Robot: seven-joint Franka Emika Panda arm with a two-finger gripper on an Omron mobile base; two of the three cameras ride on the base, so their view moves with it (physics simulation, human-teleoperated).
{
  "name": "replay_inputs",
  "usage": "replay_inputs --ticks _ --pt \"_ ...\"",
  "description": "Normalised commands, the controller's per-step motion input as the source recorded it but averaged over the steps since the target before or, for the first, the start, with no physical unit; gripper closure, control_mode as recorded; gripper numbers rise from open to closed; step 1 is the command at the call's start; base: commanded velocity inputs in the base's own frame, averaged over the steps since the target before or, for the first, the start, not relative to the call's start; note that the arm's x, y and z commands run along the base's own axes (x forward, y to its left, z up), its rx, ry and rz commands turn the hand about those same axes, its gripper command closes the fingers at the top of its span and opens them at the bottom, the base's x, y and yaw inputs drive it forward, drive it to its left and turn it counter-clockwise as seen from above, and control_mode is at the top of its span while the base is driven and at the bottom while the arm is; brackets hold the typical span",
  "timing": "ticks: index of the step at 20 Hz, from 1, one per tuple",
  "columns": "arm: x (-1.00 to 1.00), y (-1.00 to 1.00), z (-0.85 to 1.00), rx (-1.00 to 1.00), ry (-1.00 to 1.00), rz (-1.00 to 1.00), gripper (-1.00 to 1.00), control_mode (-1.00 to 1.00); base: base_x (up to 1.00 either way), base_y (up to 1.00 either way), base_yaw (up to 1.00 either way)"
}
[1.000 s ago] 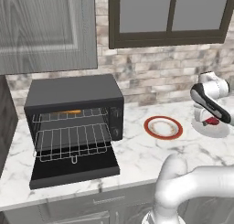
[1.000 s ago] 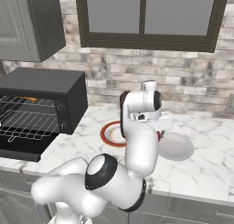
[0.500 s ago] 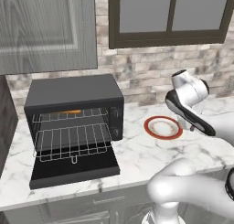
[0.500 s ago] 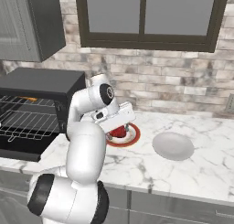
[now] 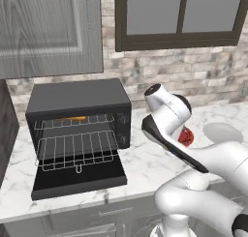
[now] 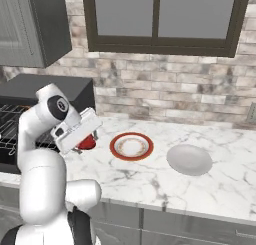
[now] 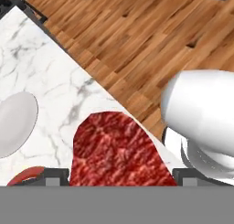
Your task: Open the toaster oven door. Place the hotdog bun on the top rack in the toaster oven and place the steak on the bottom rack.
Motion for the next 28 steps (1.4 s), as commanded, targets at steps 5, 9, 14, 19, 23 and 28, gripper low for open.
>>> replay_inputs --ticks 5,9,14,19,23,28 --pt "-0.1 1.0 0.49 0.0 0.07 0.46 1.0 -1.0 0.0 0.0 0.0" --pt "0.0 0.99 0.74 0.0 0.15 0.41 1.0 -1.0 0.0 0.0 0.0" --pt "0.12 0.99 0.05 0.0 0.14 0.31 1.0 -1.0 0.0 0.0 0.0" --pt "0.2 0.67 -0.3 0.0 0.02 0.09 1.0 -1.0 0.0 0.0 0.0" --pt "0.04 0.4 -0.59 0.0 -0.01 0.0 1.0 -1.0 0.0 0.0 0.0" --pt "0.25 0.36 -0.34 0.0 -0.01 -0.01 1.0 -1.0 0.0 0.0 0.0"
